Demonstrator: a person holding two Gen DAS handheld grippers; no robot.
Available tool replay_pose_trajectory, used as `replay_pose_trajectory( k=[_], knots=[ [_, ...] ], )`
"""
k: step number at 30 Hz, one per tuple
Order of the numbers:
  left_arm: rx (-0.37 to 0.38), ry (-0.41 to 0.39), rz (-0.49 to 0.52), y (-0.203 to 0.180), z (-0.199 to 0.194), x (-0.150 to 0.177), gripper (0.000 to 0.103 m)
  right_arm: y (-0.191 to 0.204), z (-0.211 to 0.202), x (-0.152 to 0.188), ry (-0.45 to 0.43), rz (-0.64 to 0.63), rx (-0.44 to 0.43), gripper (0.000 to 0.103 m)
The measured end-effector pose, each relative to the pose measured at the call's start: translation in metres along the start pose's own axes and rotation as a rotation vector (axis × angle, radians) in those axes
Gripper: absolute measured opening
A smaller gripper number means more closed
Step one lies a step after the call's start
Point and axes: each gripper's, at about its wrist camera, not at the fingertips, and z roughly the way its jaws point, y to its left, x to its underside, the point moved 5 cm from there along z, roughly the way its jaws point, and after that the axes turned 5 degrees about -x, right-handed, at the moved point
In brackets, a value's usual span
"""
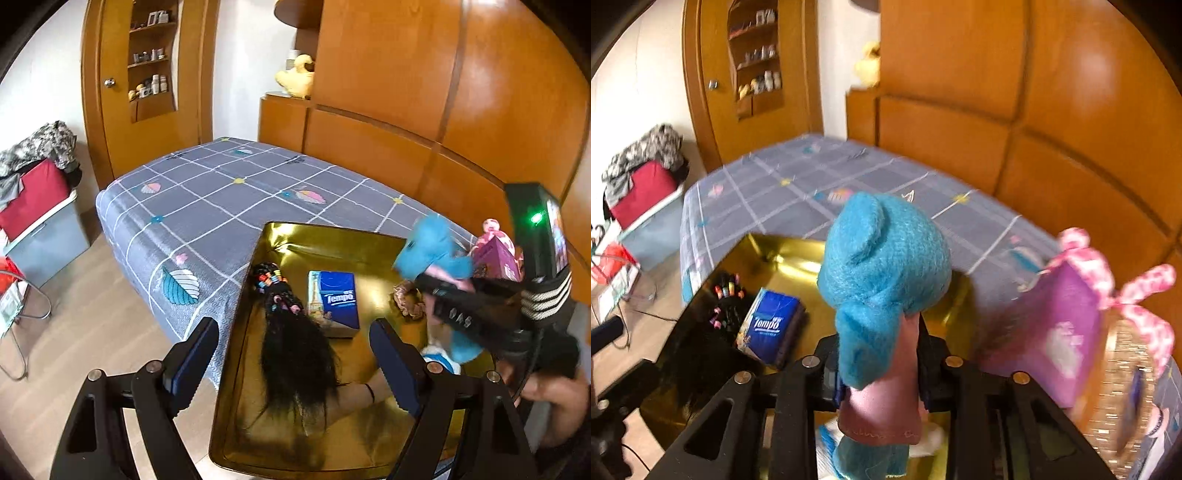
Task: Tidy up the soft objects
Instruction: 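Carry the teal-haired doll into the gold tray and open the right tool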
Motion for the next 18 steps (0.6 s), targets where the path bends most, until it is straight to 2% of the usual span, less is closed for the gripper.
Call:
replay_pose_trajectory(
  k=[3, 6, 14, 18],
  knots=[
    [-0.003, 0.011, -0.01, 0.003, 0.004, 0.002, 0.084, 0.011, 0.022, 0.006, 0.053, 0.006, -0.019, 0.033],
    [-0.009, 0.018, -0.014, 0.004, 0.007, 0.004, 0.084, 0.016, 0.023, 0.01, 0.045, -0.006, -0.017, 0.04],
    [-0.02, -0.003, -0.037, 0.009, 0.004, 0.0, 0.084, 0.03, -0.016, 0.006, -0.061, -0.067, 0.048, 0.042],
    [-0.019, 0.0, -0.031, 0.006, 0.004, 0.001, 0.084, 0.032, -0.044, 0.004, -0.129, -0.084, 0.13, 0.042]
  ],
)
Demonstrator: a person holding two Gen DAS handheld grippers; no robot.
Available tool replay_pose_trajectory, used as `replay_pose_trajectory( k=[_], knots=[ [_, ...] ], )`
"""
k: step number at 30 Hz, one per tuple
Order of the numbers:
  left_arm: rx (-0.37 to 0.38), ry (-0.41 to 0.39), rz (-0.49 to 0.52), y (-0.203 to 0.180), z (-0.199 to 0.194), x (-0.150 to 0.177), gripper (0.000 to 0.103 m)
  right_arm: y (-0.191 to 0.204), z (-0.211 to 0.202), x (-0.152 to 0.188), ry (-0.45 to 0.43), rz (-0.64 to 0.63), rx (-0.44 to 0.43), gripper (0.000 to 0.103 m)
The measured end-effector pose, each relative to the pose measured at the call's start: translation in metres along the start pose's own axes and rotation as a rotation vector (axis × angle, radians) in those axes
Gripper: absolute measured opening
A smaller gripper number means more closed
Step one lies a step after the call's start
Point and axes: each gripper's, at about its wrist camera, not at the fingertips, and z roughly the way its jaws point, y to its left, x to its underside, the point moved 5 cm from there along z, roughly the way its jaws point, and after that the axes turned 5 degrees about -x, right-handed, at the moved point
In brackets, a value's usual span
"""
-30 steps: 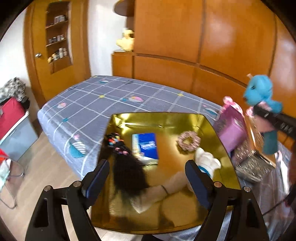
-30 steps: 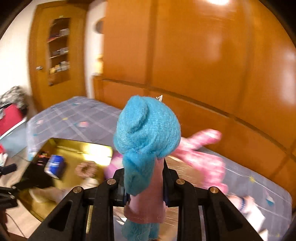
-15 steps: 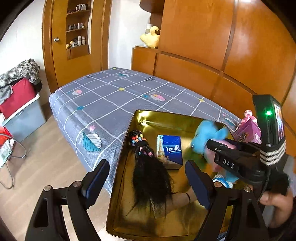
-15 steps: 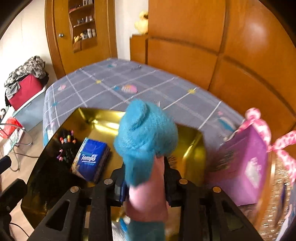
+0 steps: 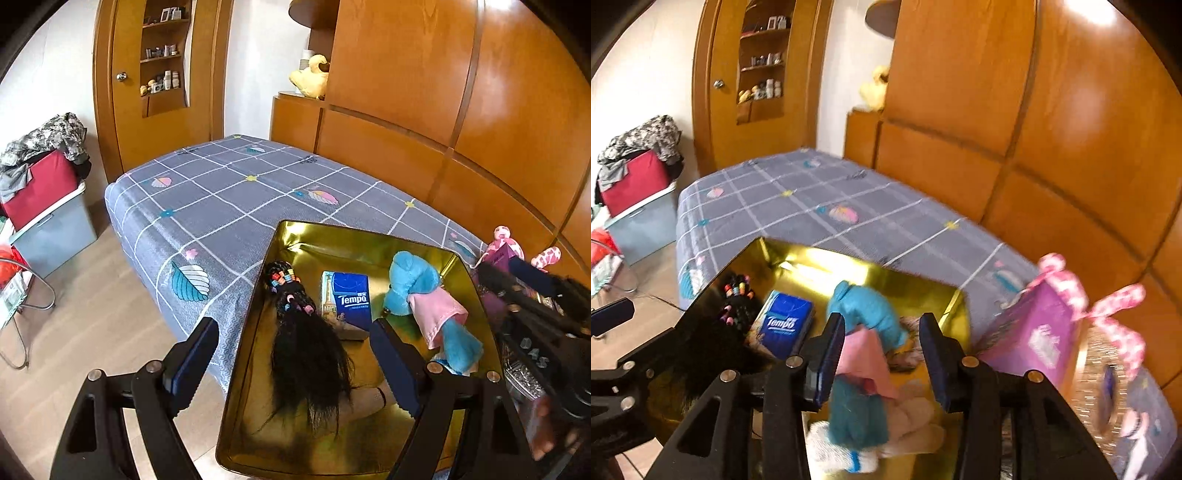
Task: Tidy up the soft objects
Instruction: 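Carry the teal-haired doll into the gold tray and open the right tool, then withdraw both tools from the gold tray back over the bed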
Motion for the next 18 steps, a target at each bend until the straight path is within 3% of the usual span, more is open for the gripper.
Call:
replay_pose_trajectory(
  k=[18],
  knots=[
    [-0.025, -0.005, 0.017, -0.002, 0.003, 0.006, 0.084, 0.012, -0.077, -0.013, -0.146, -0.082, 0.155, 0.042]
  ],
)
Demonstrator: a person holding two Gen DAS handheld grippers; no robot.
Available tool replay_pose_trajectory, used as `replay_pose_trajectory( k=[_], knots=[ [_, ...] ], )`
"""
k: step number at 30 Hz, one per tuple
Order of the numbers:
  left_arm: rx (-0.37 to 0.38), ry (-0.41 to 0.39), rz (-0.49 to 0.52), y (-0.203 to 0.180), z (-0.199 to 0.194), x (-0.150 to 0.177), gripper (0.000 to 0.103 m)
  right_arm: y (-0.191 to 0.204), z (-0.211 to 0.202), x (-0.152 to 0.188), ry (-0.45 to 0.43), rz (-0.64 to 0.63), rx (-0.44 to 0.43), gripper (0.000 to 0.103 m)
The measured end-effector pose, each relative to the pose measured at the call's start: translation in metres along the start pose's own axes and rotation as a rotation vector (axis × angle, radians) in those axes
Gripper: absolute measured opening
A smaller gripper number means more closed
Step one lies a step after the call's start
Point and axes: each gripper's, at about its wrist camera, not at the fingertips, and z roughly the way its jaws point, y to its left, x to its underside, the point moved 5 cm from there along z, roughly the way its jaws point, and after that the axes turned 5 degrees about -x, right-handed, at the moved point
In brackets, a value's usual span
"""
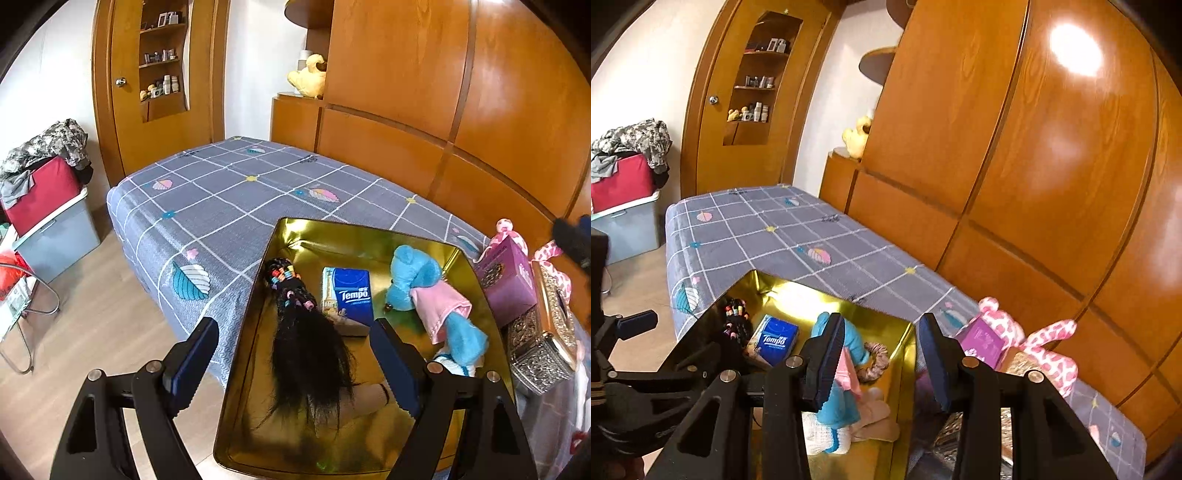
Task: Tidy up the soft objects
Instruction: 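Withdraw both tools from the gold tray back over the bed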
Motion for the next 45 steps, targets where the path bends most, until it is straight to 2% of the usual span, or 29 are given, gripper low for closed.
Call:
replay_pose_trajectory(
  k=[3, 10, 16, 22, 35, 45],
  knots=[
    [-0.002, -0.006, 0.005, -0.002, -0.001, 0.001, 0.084, -0.008, -0.008, -0.001, -0.018, 0.008, 0.073, 0.042],
    [0.009, -0.019, 0.066, -0.018, -0.004, 0.007, 0.084, -0.075, -0.027, 0.023, 0.005, 0.186, 0.2, 0.042],
    [0.03, -0.043, 0.115, -0.038, -0.016, 0.01, 0.084, -0.123, -0.041, 0.044, 0.017, 0.285, 0.258, 0.042],
    [0.066, -0.059, 0.135, -0.057, -0.029, 0.012, 0.084, -0.148, -0.051, 0.054, 0.016, 0.321, 0.292, 0.042],
    [0.152, -0.08, 0.233, -0.105, -0.052, 0.025, 0.084, -0.17, -0.065, 0.066, 0.015, 0.338, 0.325, 0.043],
    [0.19, -0.071, 0.298, -0.131, -0.06, 0.036, 0.084, -0.187, -0.074, 0.075, 0.019, 0.351, 0.35, 0.044]
  ],
)
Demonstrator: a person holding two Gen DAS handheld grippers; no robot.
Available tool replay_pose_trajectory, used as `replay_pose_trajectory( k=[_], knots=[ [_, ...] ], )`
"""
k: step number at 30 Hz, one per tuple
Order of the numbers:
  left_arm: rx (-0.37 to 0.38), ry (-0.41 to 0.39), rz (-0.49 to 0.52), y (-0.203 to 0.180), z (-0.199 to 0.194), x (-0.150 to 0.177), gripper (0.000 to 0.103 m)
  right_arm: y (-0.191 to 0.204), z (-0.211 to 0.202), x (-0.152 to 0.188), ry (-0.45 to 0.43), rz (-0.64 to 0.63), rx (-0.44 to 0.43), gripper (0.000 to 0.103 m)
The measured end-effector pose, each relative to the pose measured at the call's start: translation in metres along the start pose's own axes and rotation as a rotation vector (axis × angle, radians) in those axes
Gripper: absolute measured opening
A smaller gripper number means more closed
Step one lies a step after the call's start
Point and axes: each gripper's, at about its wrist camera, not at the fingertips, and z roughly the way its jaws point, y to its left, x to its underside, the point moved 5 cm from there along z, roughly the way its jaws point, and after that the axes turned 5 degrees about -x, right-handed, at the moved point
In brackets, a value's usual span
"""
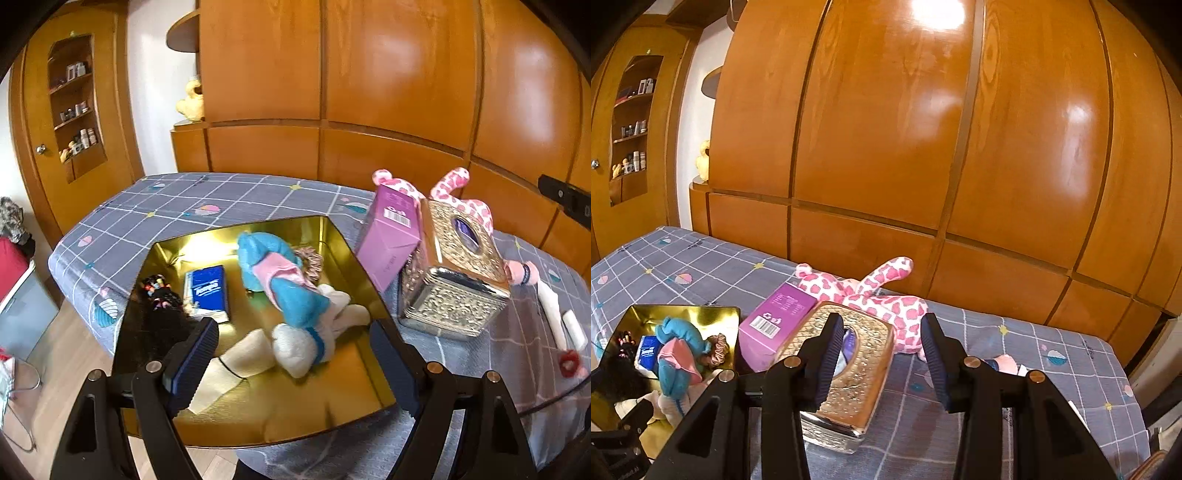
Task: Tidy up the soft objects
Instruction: 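Withdraw both tools from the gold tray back over the bed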
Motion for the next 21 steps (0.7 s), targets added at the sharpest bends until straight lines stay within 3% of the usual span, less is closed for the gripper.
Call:
replay_pose_trajectory(
  k=[12, 14, 21],
  knots=[
    [0.092, -0.002, 0.128, -0.058, -0.009, -0.001, 0.084, -0.044, 0.009, 0.012, 0.026, -0.003, 0.061, 0.046],
    [0.113, -0.005, 0.156, -0.073, -0.011, -0.003, 0.084, -0.059, 0.014, 0.018, 0.04, -0.002, 0.072, 0.051],
    [0.205, -0.025, 0.268, -0.132, -0.02, -0.01, 0.084, -0.148, 0.045, 0.05, 0.169, 0.039, 0.166, 0.051]
  ],
)
